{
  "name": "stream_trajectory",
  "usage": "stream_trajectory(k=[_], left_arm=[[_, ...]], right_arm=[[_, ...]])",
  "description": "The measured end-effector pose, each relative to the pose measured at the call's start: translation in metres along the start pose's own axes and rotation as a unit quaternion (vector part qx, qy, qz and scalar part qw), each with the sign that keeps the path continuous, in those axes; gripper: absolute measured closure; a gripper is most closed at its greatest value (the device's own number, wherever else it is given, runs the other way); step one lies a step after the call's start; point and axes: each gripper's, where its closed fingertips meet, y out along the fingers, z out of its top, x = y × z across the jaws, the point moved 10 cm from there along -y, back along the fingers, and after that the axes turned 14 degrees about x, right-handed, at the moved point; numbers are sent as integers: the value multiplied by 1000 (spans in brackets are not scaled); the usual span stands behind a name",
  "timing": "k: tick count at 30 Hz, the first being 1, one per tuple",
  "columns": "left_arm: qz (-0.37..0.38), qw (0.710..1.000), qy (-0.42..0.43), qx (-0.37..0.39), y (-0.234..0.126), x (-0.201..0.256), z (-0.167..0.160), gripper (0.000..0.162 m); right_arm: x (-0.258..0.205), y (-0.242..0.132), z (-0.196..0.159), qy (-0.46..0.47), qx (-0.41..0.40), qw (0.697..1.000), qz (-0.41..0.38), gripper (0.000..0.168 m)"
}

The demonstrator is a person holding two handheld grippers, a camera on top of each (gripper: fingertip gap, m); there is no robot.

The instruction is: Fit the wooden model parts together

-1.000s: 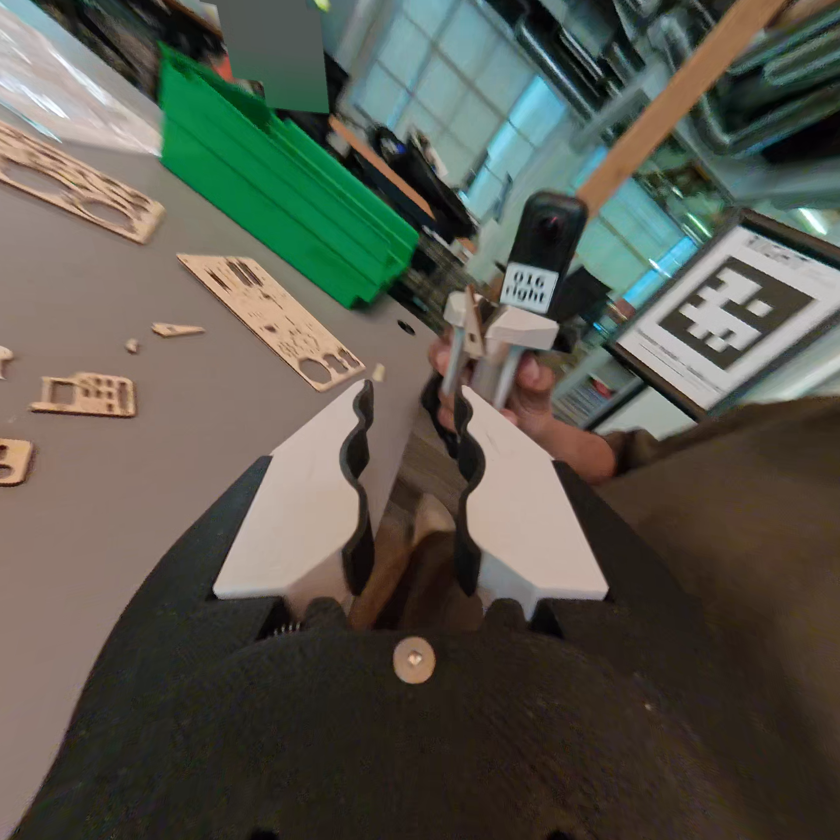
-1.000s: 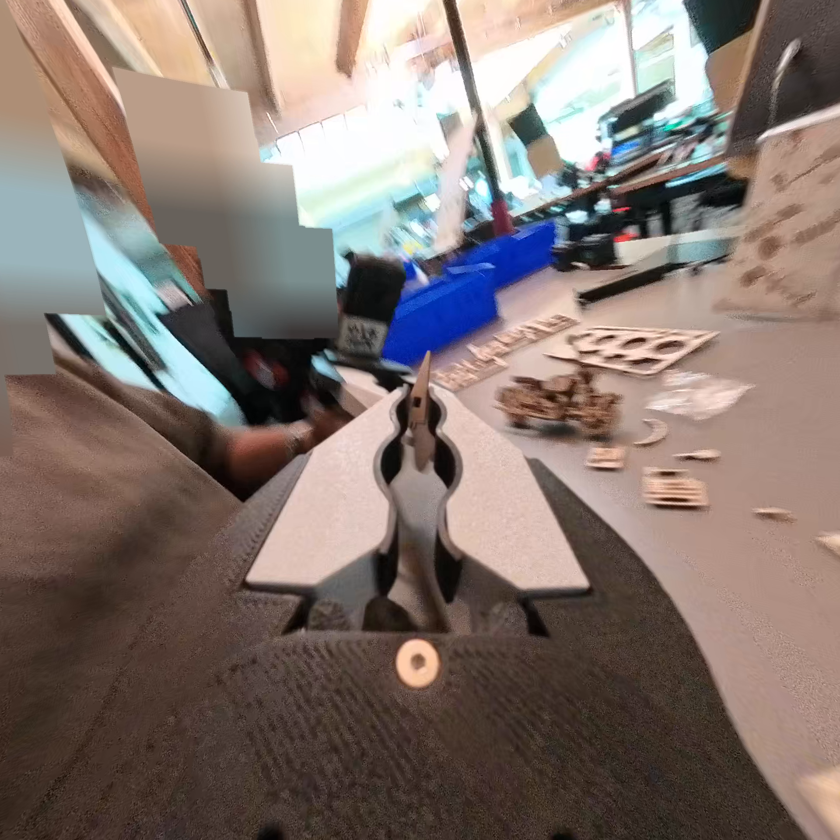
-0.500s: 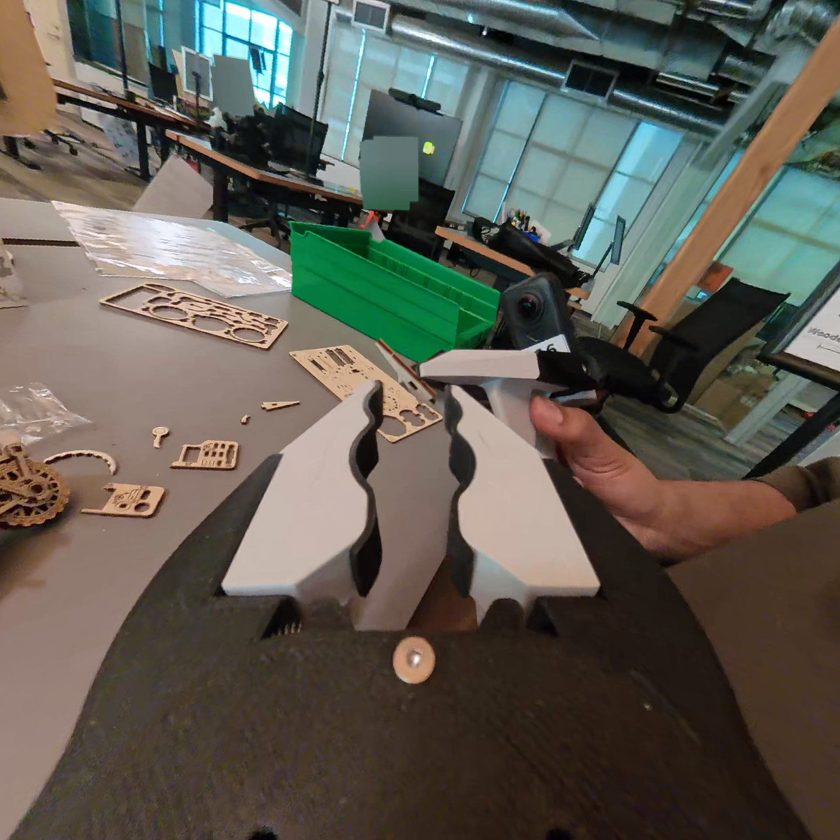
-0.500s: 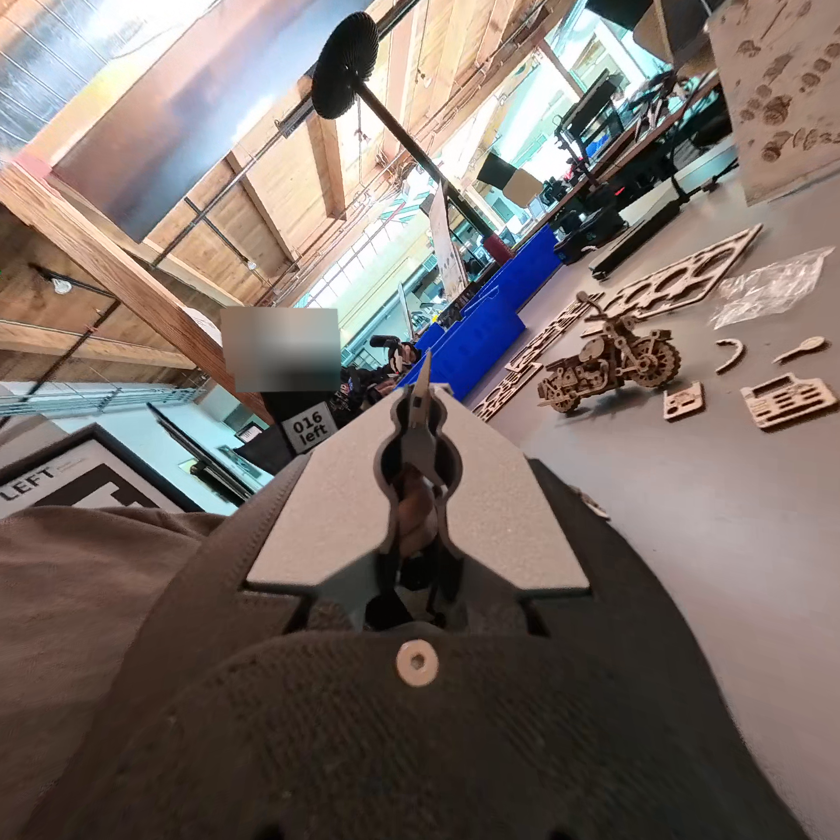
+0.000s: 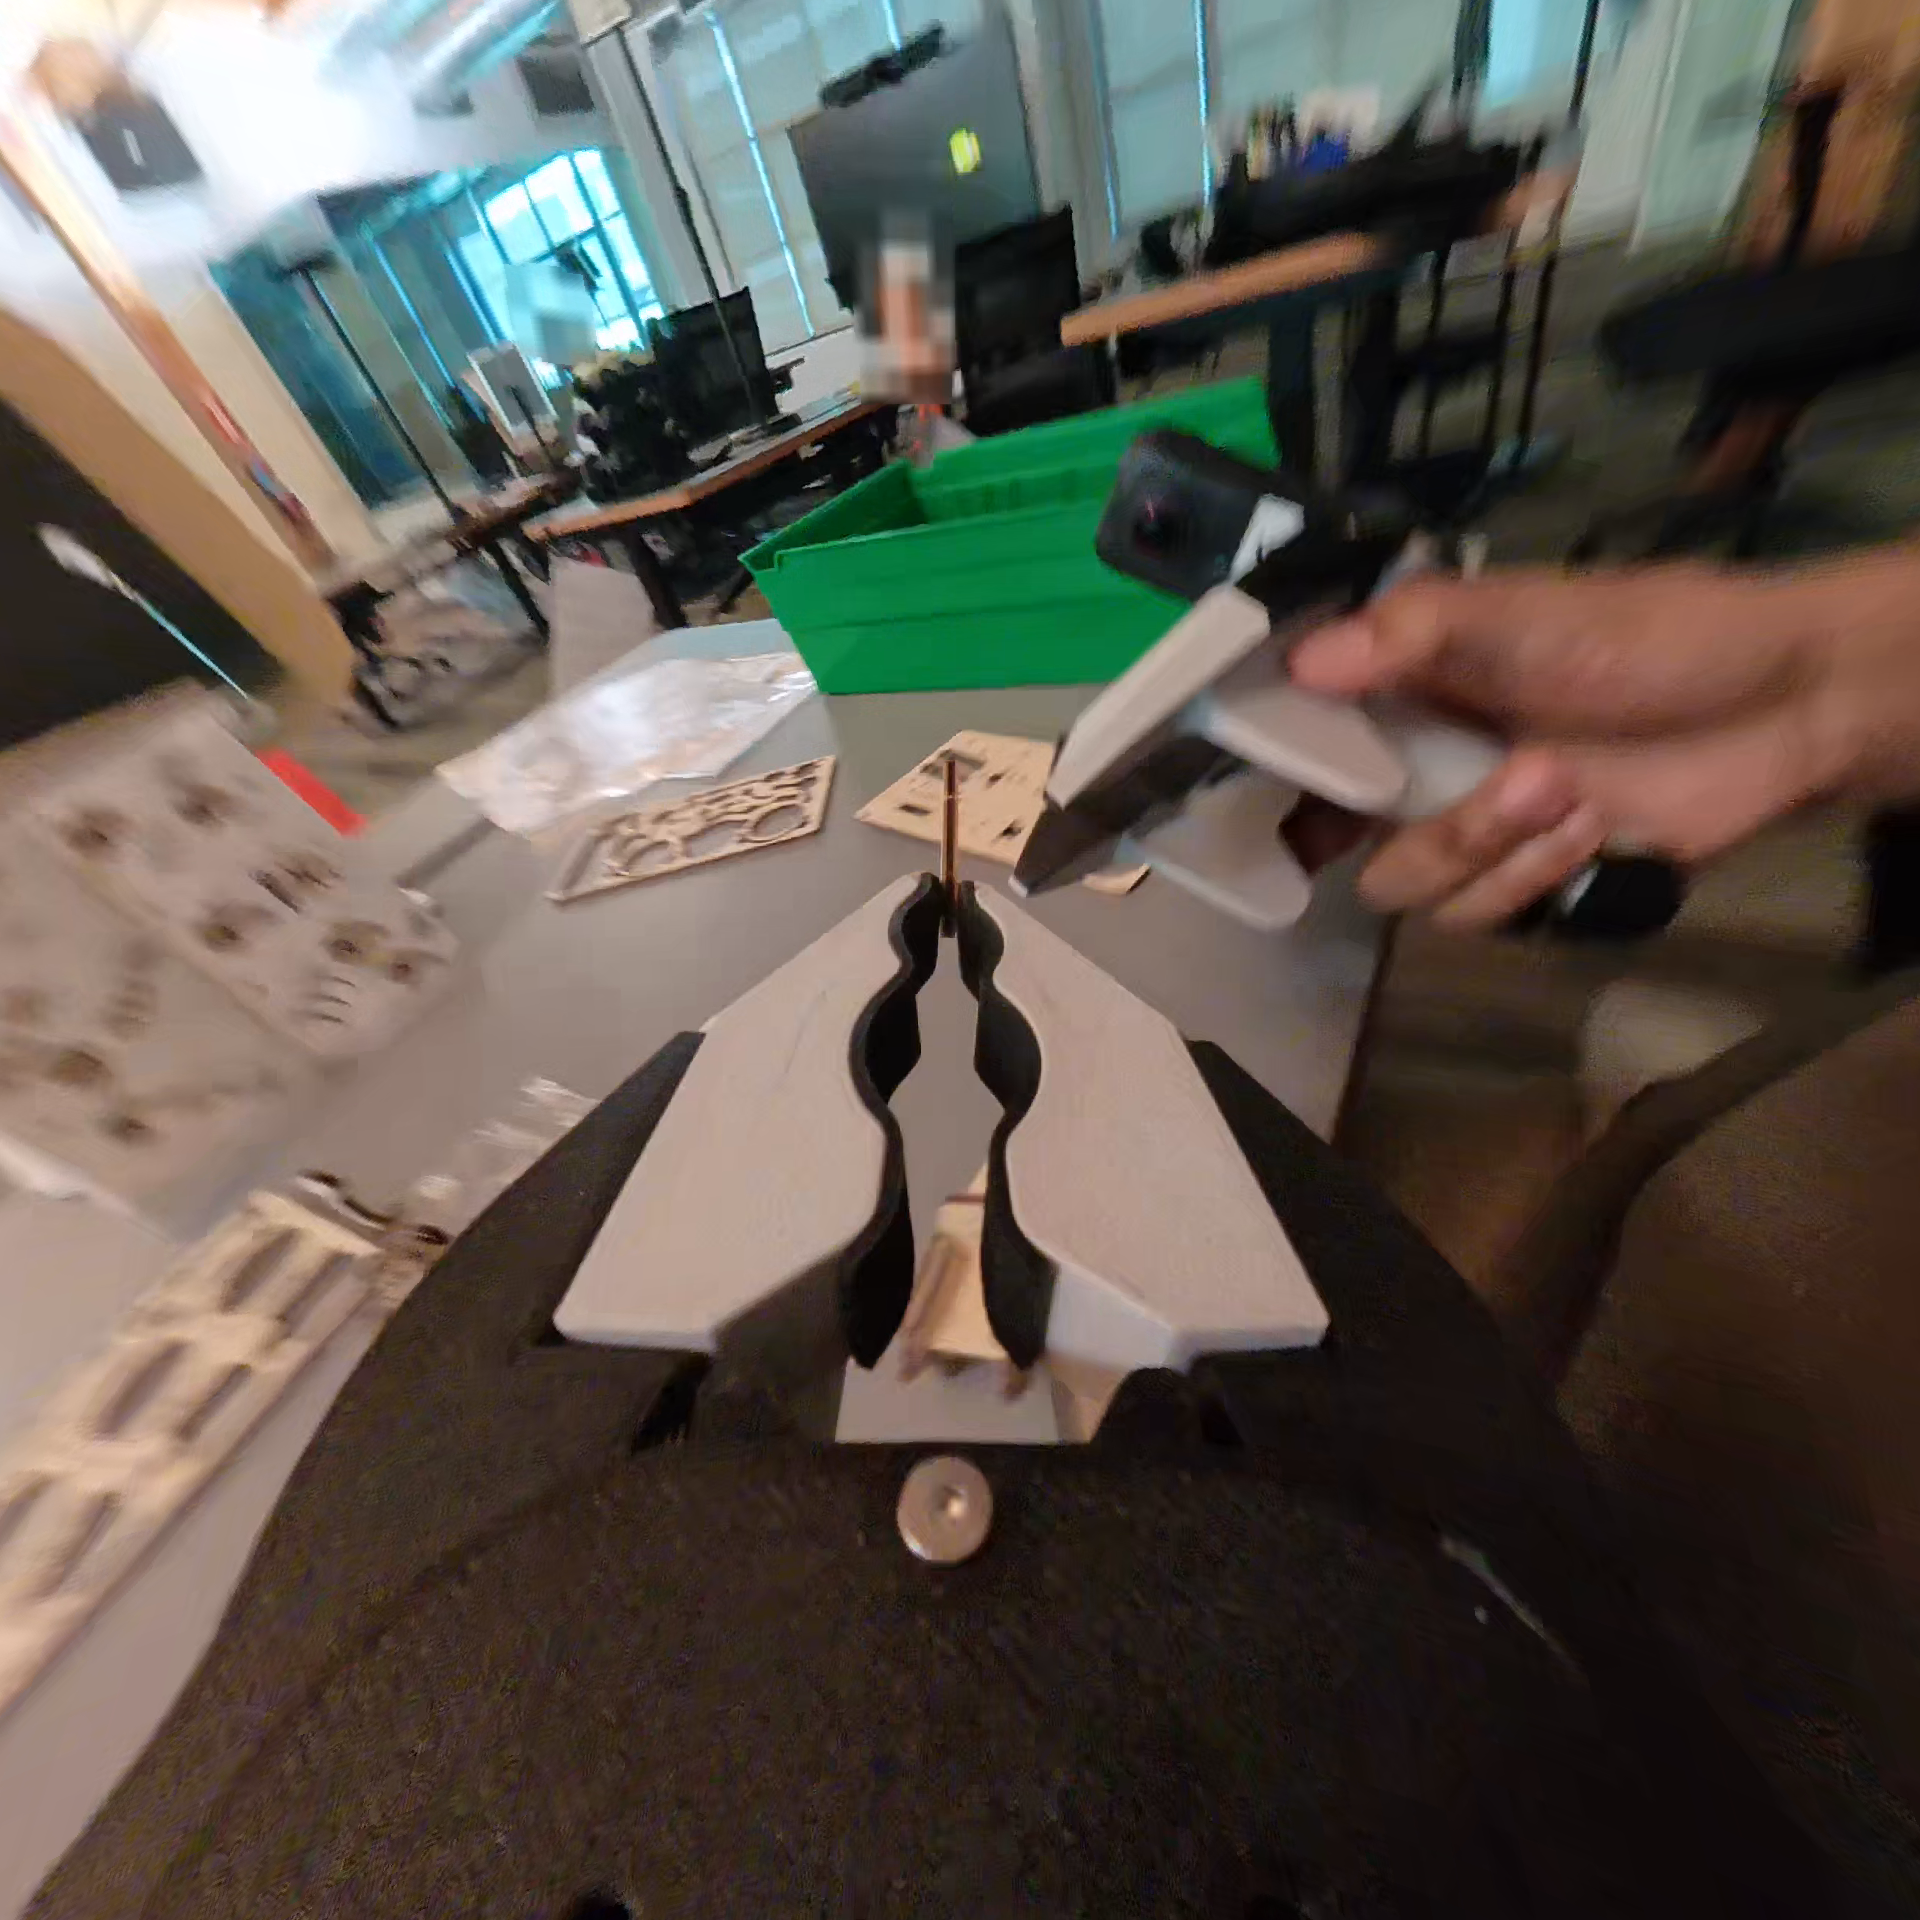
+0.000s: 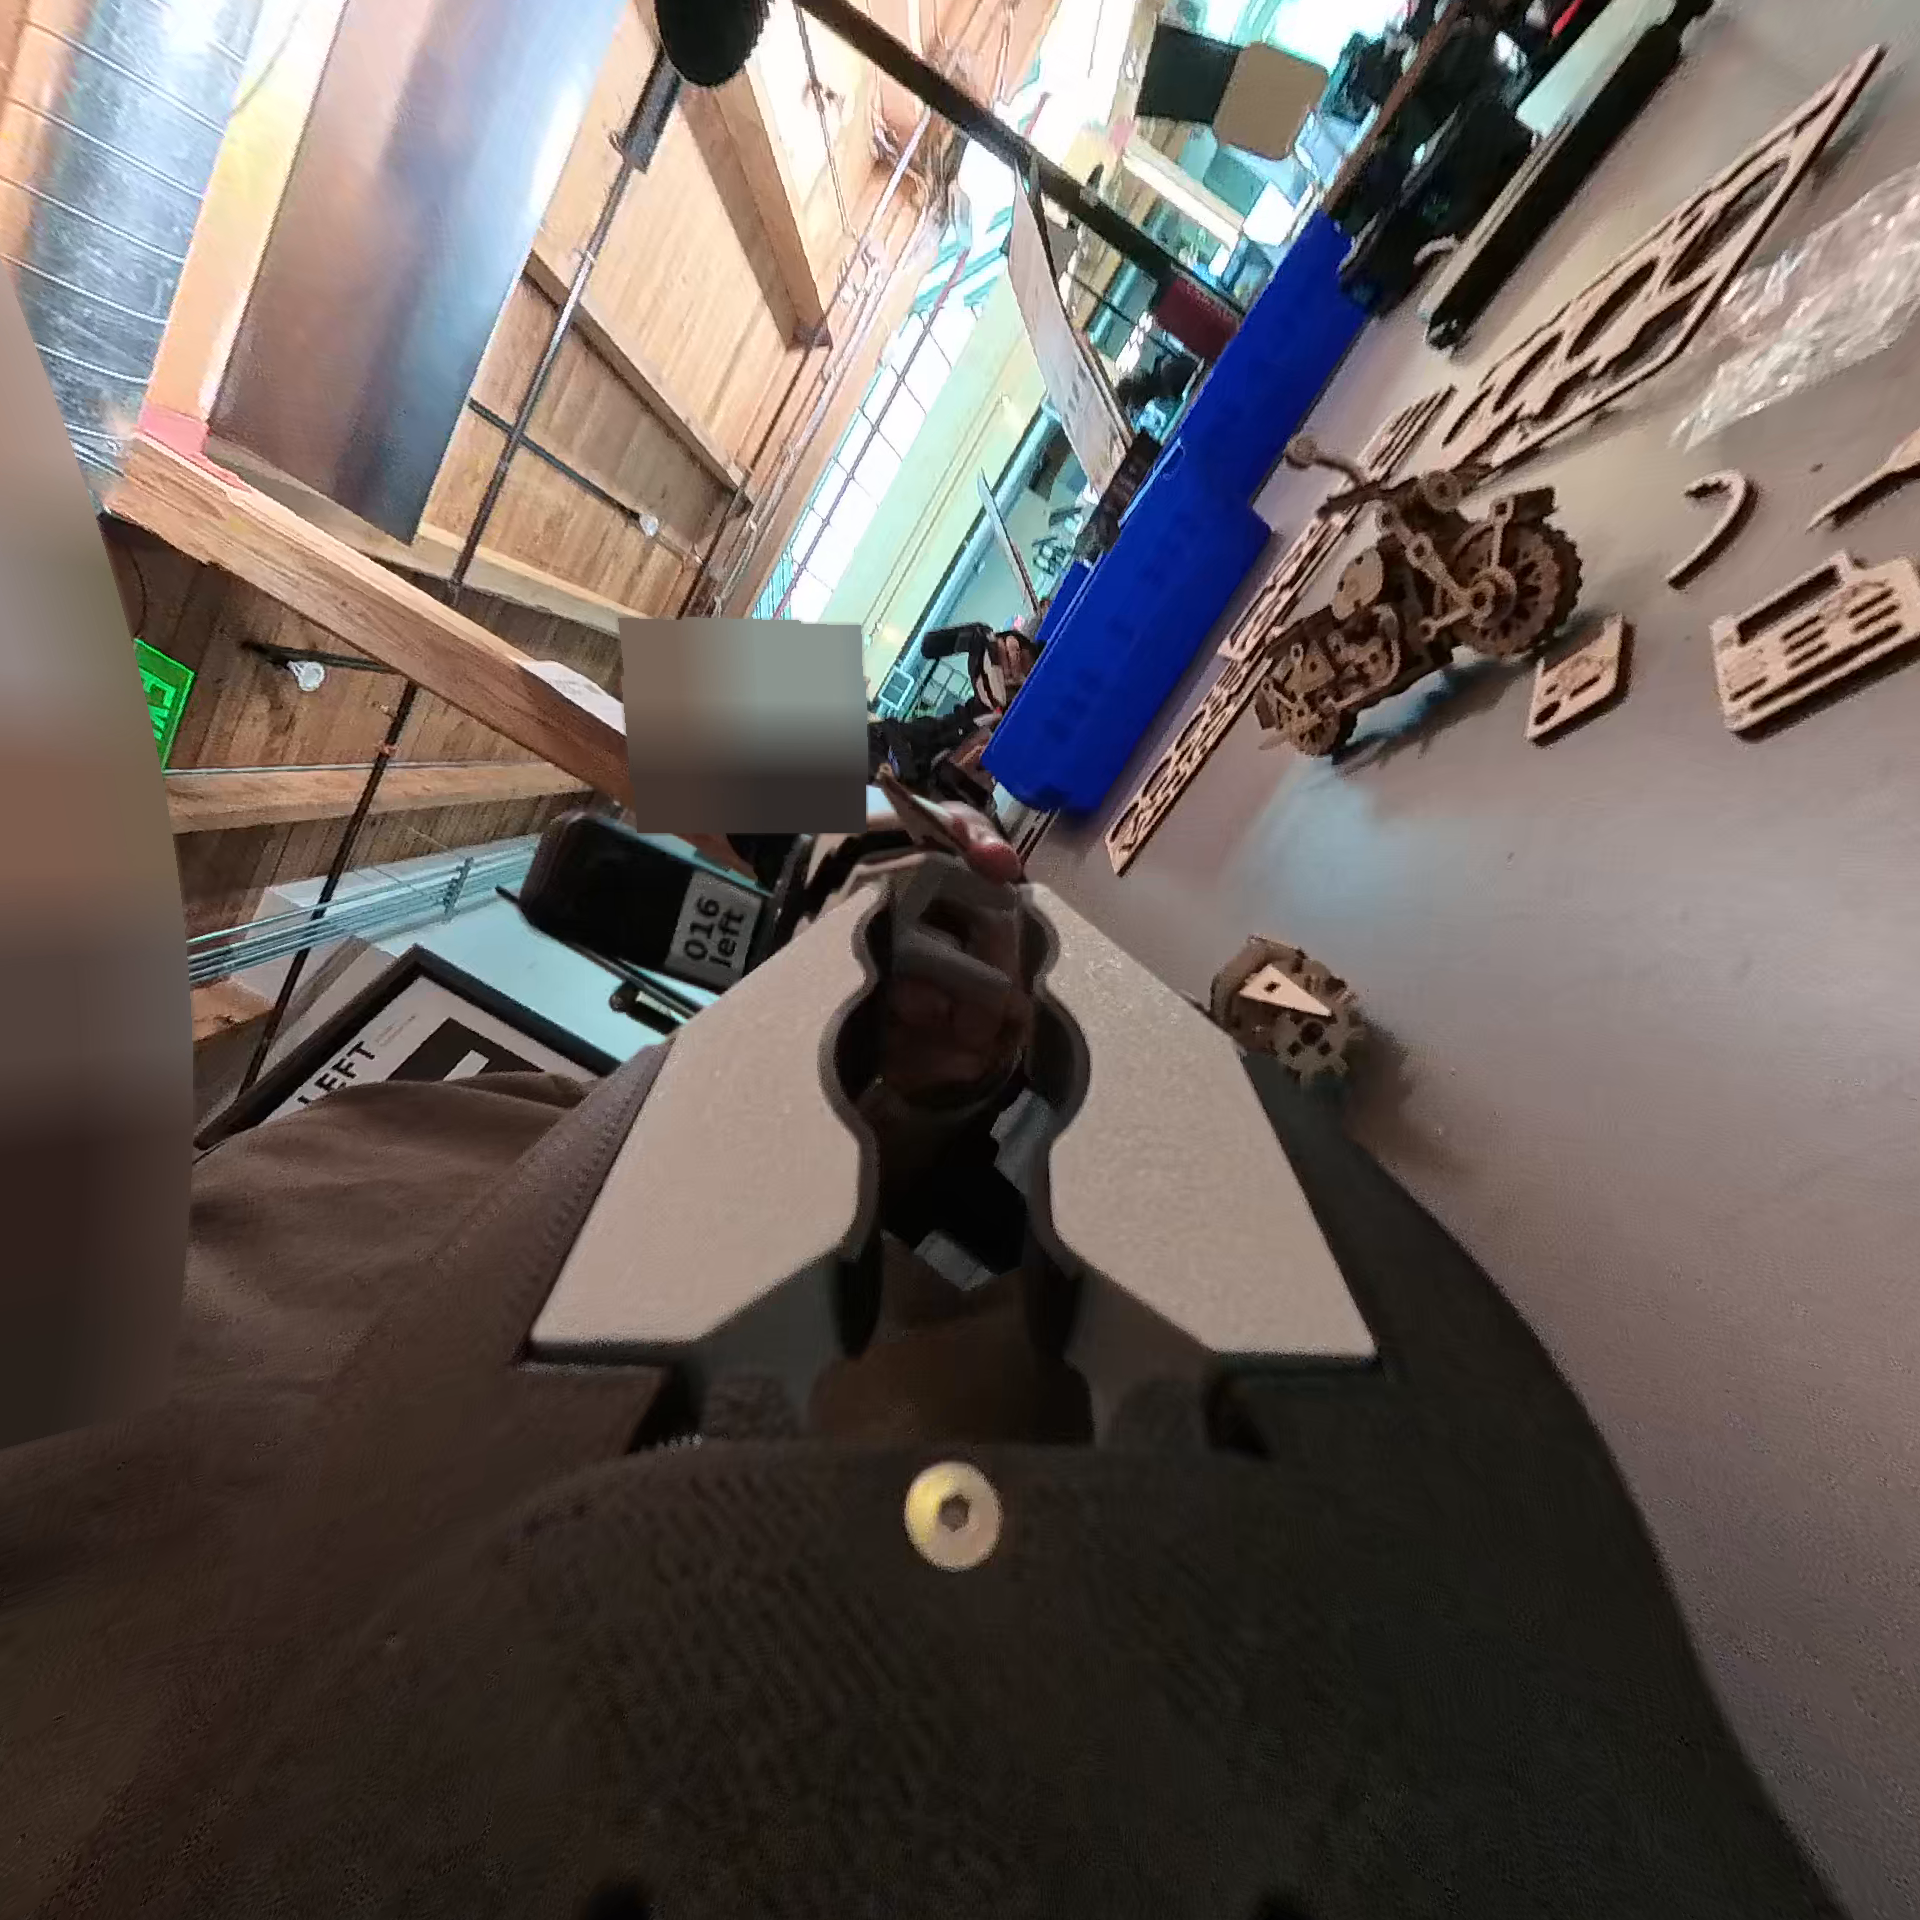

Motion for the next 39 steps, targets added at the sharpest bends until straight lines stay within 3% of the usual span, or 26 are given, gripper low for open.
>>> stream_trajectory(k=[3, 6, 9, 11, 16, 19, 21, 22, 23, 25, 27, 29, 33, 39], left_arm=[[-3, 982, 184, -44, 0, 12, -5, 162], [-16, 956, 287, -65, 1, 24, -13, 161], [-21, 941, 329, -70, 2, 31, -17, 161], [-22, 940, 333, -67, 2, 34, -16, 160], [-13, 948, 313, -47, 1, 31, -14, 159], [7, 980, 199, -15, 1, 25, -8, 156], [8, 999, 41, -7, 3, 18, -1, 153], [-1, 999, -44, -5, 4, 13, 1, 143], [-15, 992, -126, -6, 5, 9, 1, 132], [-44, 961, -272, -3, 5, 1, -2, 127], [-76, 912, -404, 7, 6, -6, -8, 124], [-111, 857, -503, 9, 7, -9, -15, 131], [-146, 807, -572, 16, 9, -7, -22, 149], [-141, 798, -586, 23, 7, -13, -27, 154]], right_arm=[[0, -1, 2, 11, -22, 1000, -12, 145], [1, 1, -1, 31, -41, 999, -17, 145], [6, 2, -5, 65, -46, 997, -14, 151], [8, 2, -8, 66, -55, 996, -23, 165], [6, 4, -7, 55, -49, 997, -7, 167], [-2, 4, -2, 17, -35, 999, 18, 167], [-8, 2, 3, -38, -32, 998, 28, 168], [-12, 0, 7, -71, -29, 997, 30, 168], [-15, -2, 10, -110, -25, 993, 27, 168], [-23, -5, 15, -185, -29, 982, 18, 168], [-29, -5, 15, -247, -45, 968, 16, 168], [-34, -3, 12, -286, -63, 956, 24, 168], [-36, 3, 2, -294, -85, 951, 38, 168], [-30, 2, 3, -274, -97, 956, 42, 168]])
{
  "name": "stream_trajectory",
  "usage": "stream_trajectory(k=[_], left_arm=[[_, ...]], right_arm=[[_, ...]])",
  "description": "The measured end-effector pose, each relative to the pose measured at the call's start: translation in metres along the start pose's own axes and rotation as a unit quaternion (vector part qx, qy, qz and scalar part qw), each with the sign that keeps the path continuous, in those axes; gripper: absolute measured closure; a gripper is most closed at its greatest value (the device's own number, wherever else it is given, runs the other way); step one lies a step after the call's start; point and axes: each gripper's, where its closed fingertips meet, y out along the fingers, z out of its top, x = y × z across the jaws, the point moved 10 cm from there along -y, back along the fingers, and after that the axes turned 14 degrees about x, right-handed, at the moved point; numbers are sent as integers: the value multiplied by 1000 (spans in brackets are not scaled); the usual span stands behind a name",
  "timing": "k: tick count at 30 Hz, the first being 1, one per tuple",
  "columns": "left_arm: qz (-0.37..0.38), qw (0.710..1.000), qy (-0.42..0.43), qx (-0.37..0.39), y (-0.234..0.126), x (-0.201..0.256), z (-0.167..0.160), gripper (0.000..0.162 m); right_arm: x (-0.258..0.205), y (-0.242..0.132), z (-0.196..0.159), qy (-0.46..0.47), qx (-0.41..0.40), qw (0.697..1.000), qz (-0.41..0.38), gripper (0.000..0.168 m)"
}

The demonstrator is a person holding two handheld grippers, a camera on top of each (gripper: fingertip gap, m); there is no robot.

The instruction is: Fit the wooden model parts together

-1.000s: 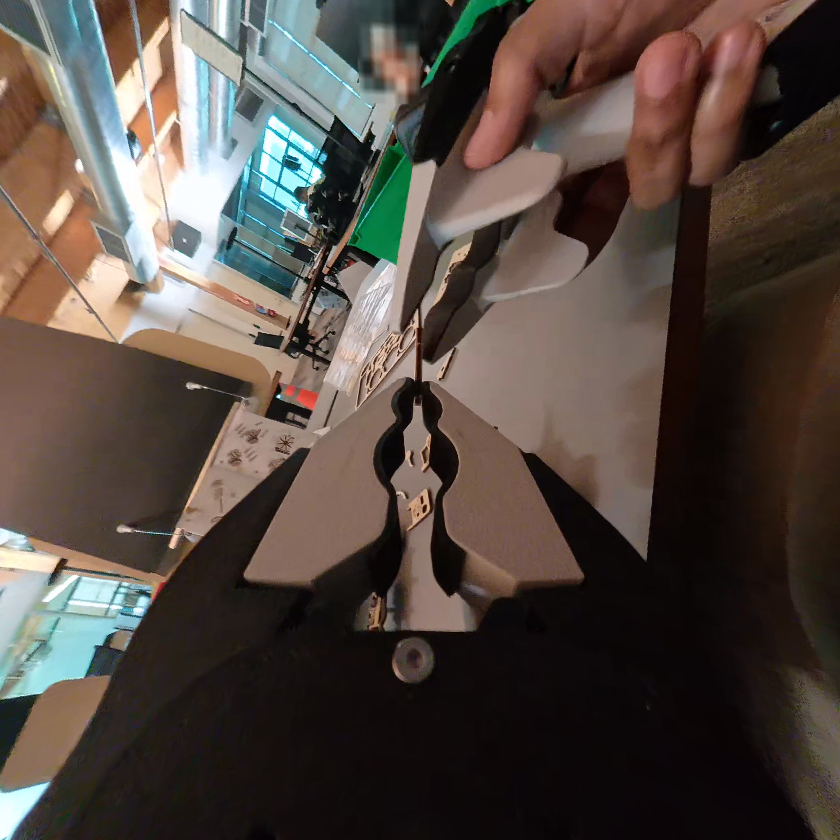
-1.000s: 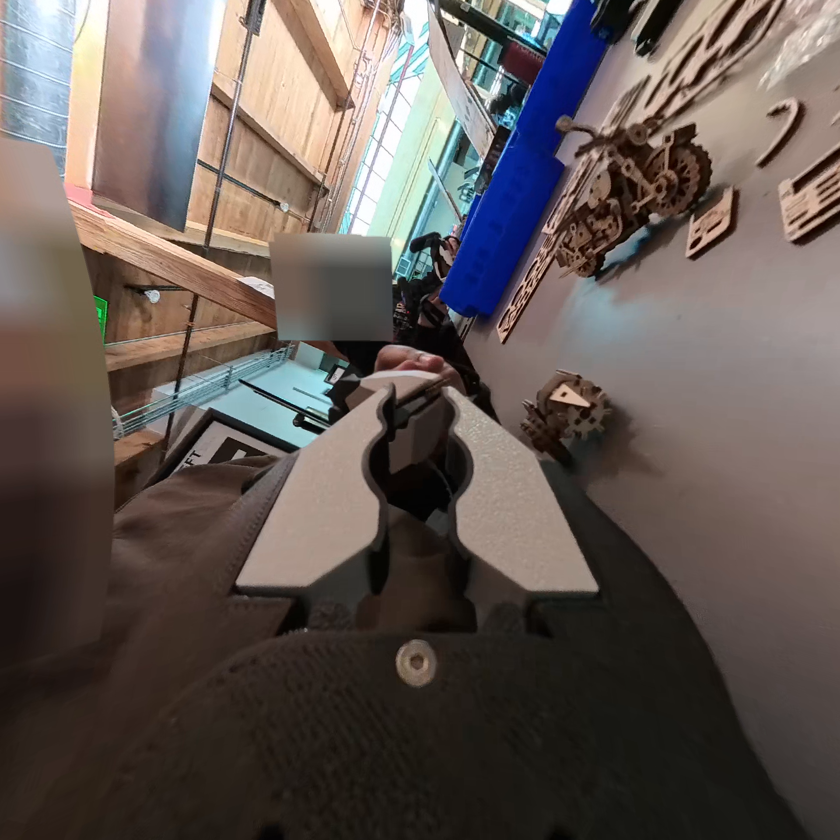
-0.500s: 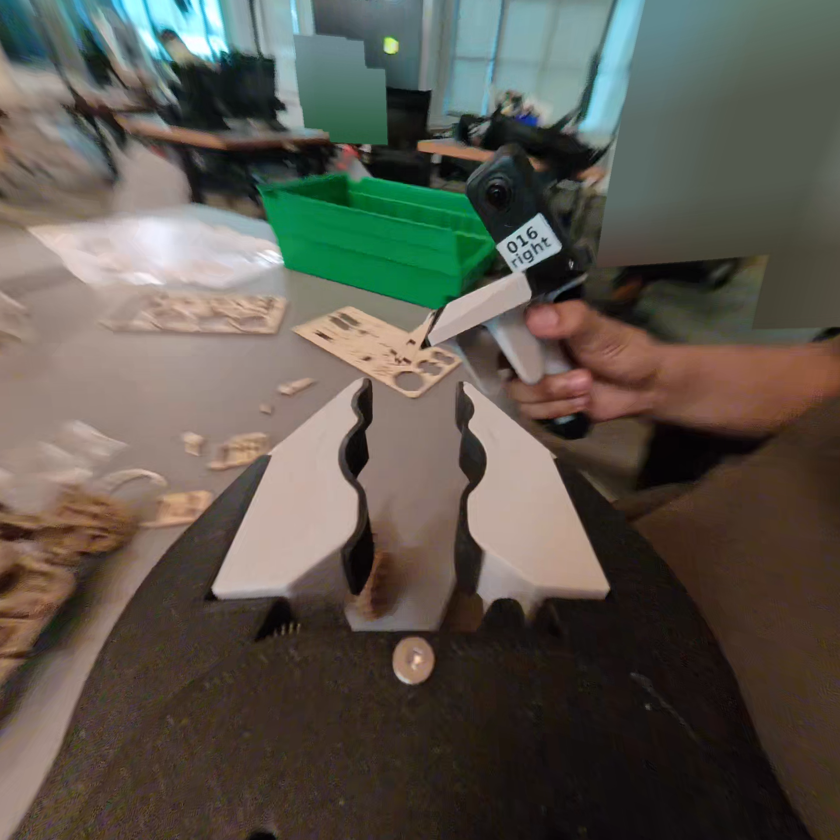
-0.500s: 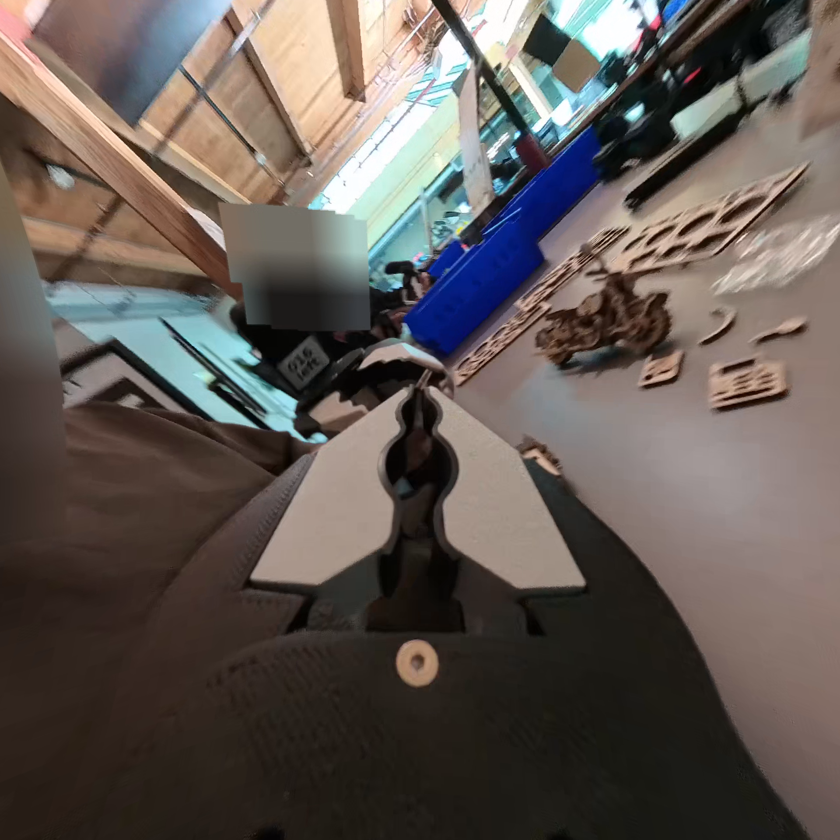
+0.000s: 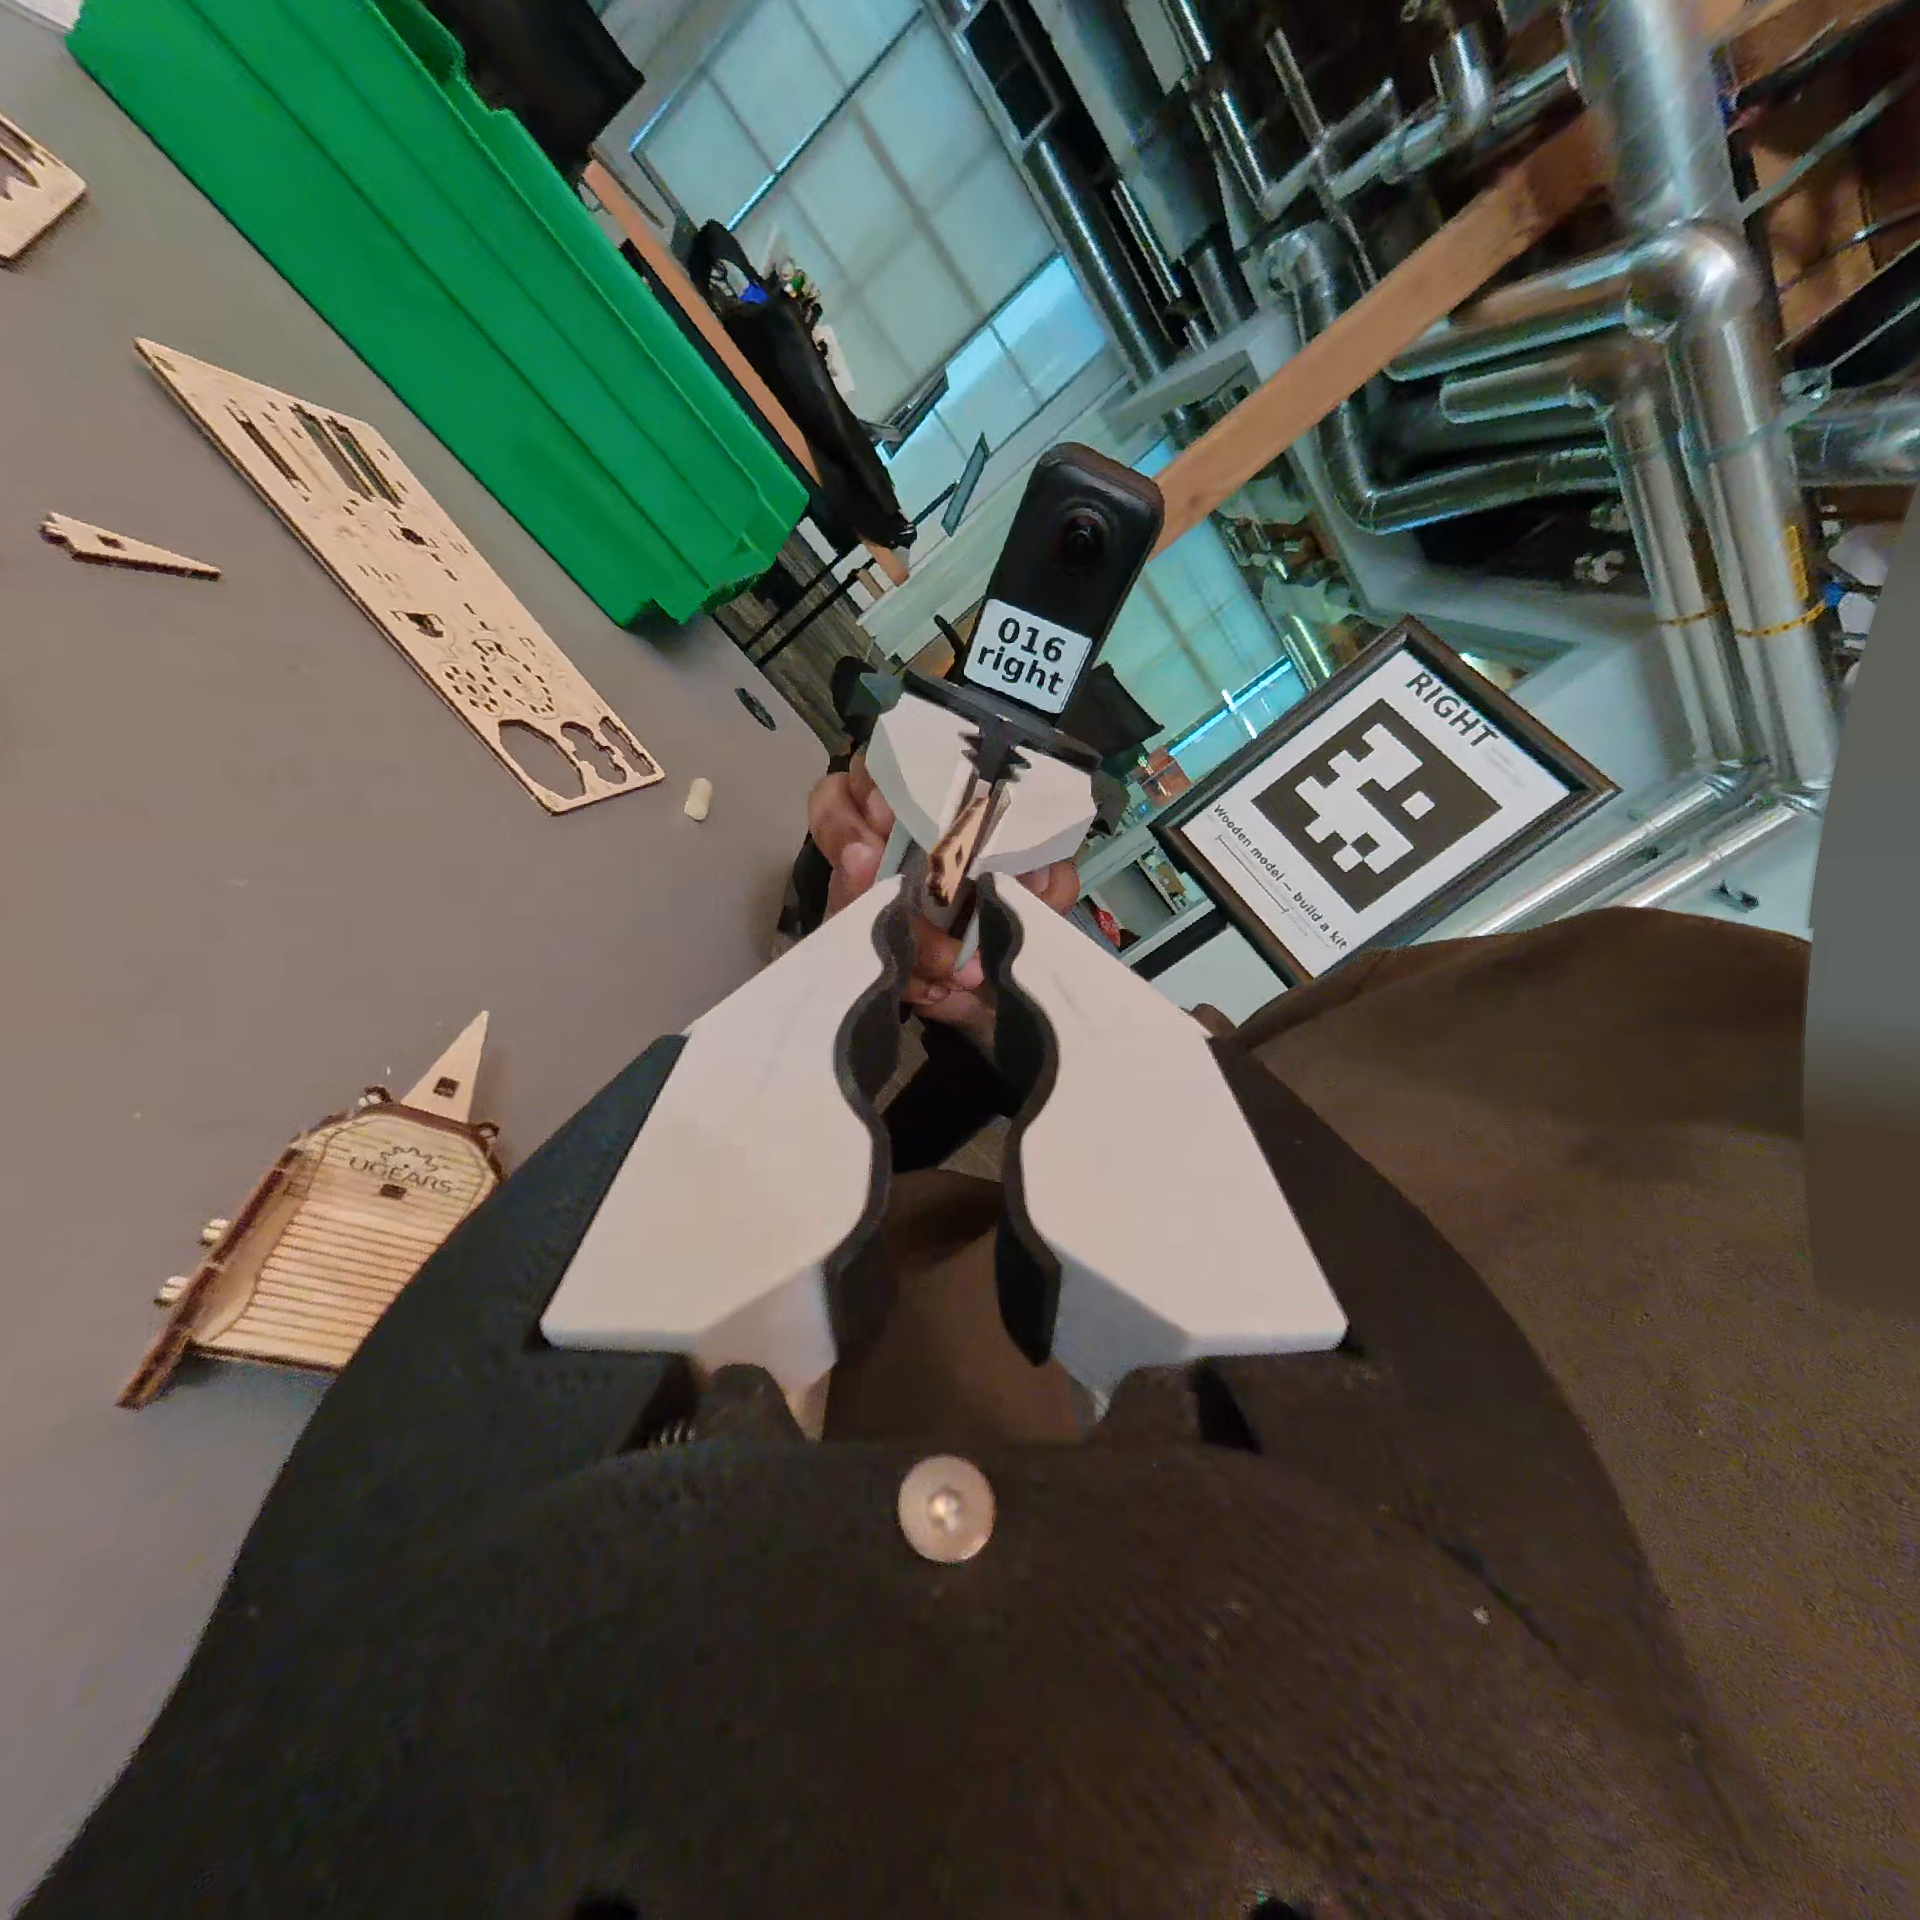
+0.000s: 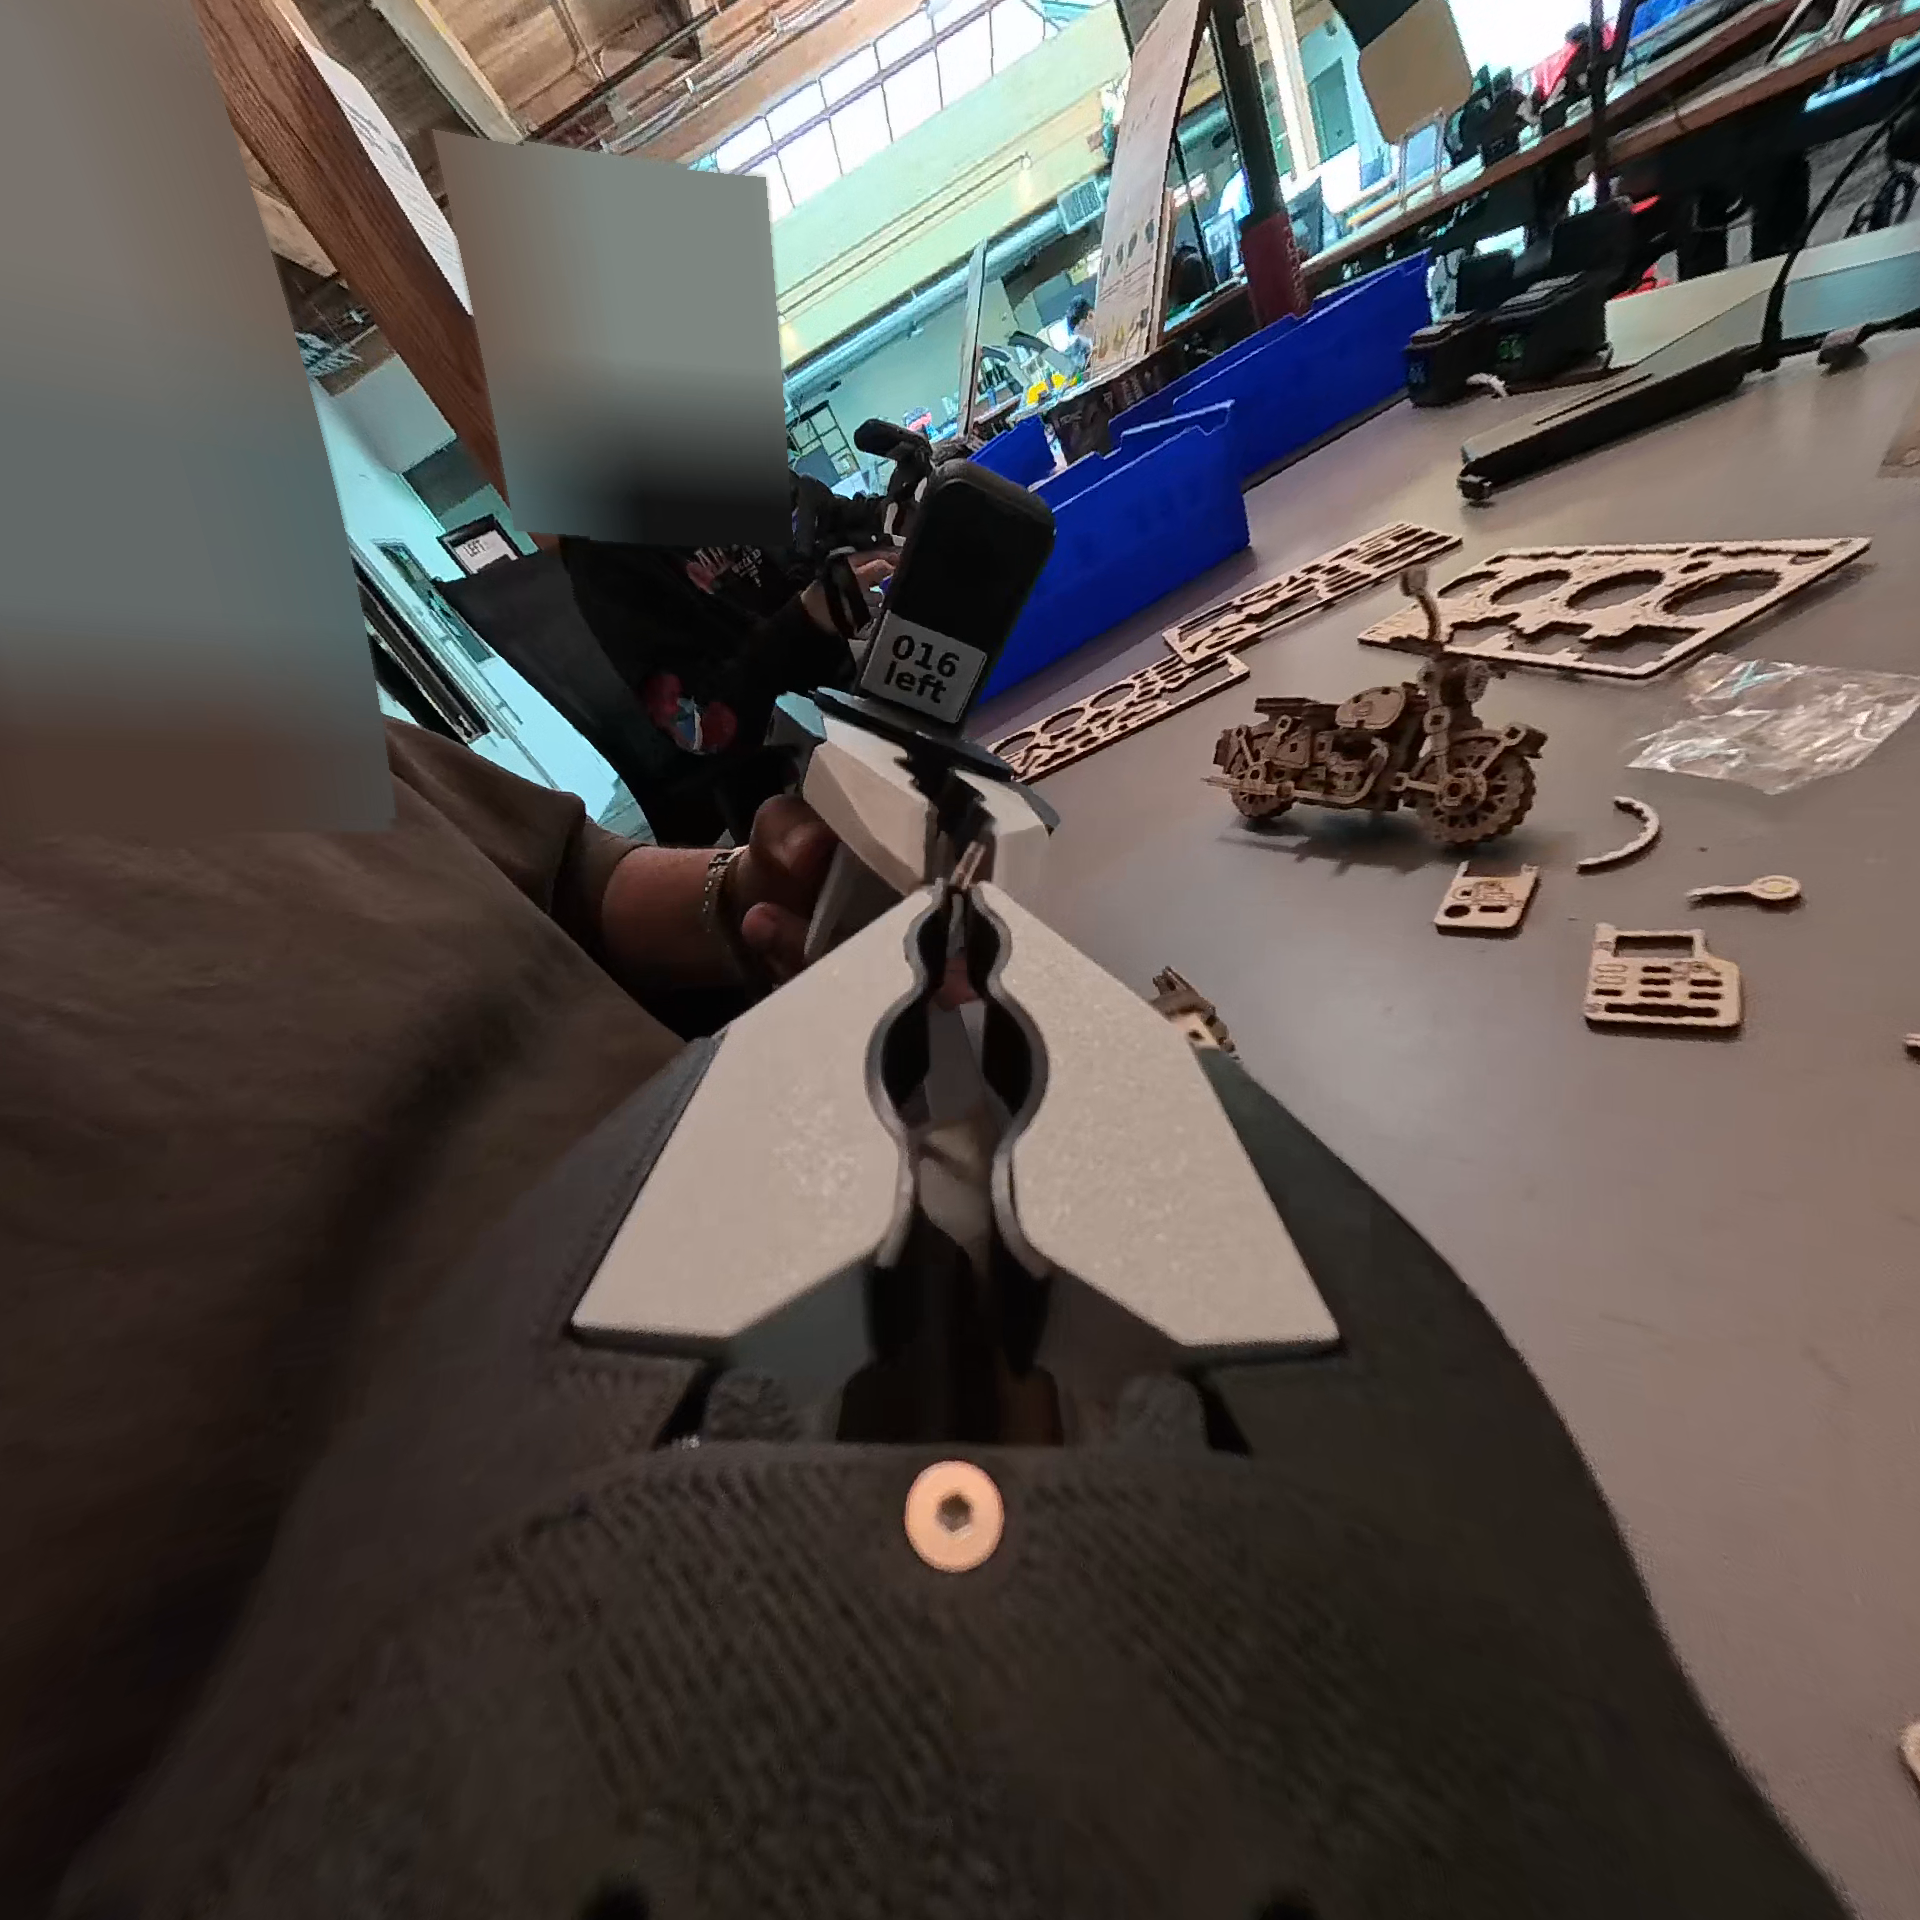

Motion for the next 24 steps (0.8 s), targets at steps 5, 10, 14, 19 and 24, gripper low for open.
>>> stream_trajectory(k=[5, 10, 14, 19, 24], left_arm=[[-5, 1000, -13, 9, -2, -4, 4, 162], [8, 999, 19, 29, -5, -2, 8, 162], [24, 998, 46, 20, -6, -4, 10, 162], [32, 998, 47, 11, -7, -8, 10, 162], [31, 997, 64, -4, -7, -7, 11, 162]], right_arm=[[4, 1, -3, 23, -1, 1000, 2, 168], [12, 1, -7, 89, 30, 996, -13, 165], [15, 2, -11, 117, 22, 993, -18, 165], [20, 1, -11, 140, 34, 989, -20, 165], [22, 1, -12, 156, 30, 987, -17, 165]])
